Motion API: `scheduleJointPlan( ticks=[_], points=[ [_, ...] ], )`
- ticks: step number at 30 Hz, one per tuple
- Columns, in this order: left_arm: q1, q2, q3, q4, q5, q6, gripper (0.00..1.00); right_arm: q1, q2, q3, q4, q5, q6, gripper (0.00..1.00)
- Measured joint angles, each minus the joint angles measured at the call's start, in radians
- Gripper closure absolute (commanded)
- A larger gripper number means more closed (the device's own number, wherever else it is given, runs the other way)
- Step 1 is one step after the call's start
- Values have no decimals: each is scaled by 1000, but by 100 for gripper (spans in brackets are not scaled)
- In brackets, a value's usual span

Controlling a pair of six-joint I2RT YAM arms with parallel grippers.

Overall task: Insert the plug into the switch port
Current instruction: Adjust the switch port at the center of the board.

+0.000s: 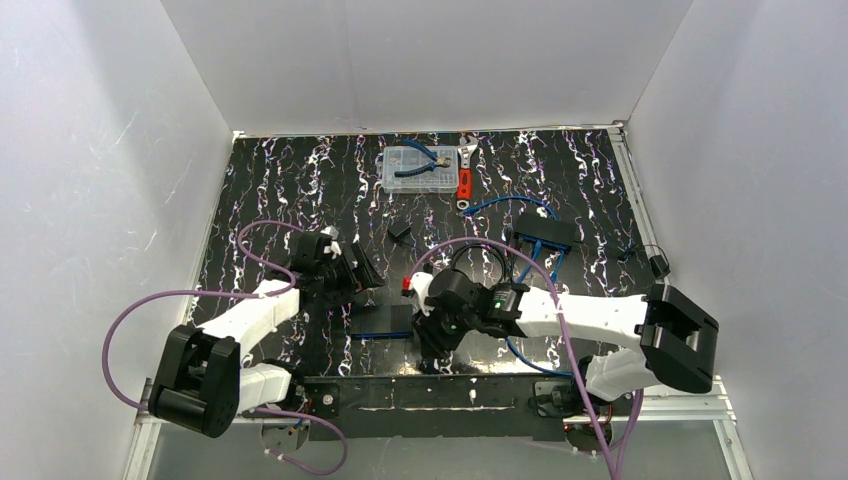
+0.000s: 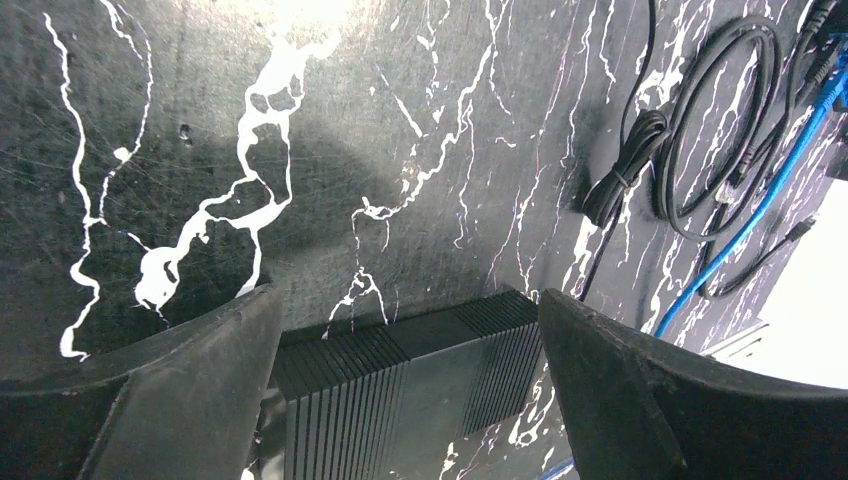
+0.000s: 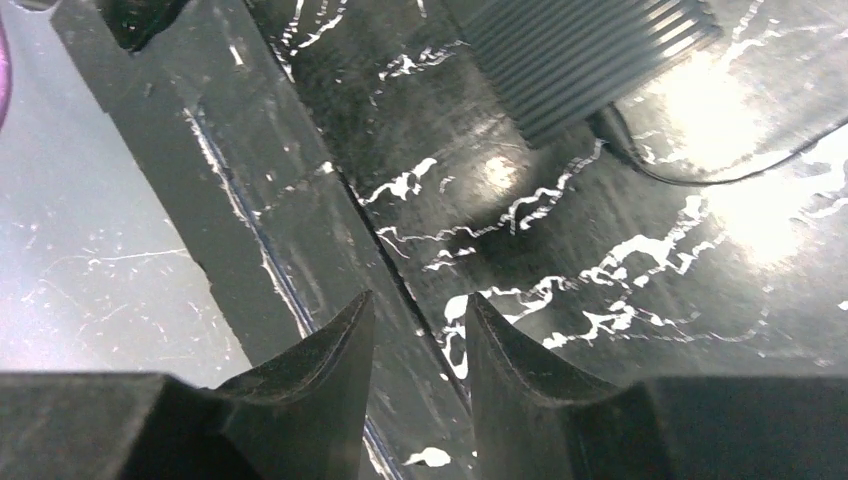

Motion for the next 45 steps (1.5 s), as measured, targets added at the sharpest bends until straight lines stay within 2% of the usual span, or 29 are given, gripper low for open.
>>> scheduleJointPlan(
  ticks=[10,21,28,35,45],
  points=[
    [4,-10,-64,94,86,-12,7,28,148,4,117,-32,57,59],
    [6,-154,-192,132,161,-66,12,28,233,7,200,42,143,59],
    [6,-239,-248,119,203,-102,14,12,270,55,198,156,169,59],
    [6,-340,-300,95,214,-131,13,-56,331,131,186,215,155,59],
    [6,-303,-283,100,224,-136,11,-120,391,224,128,264,79,54]
  ],
)
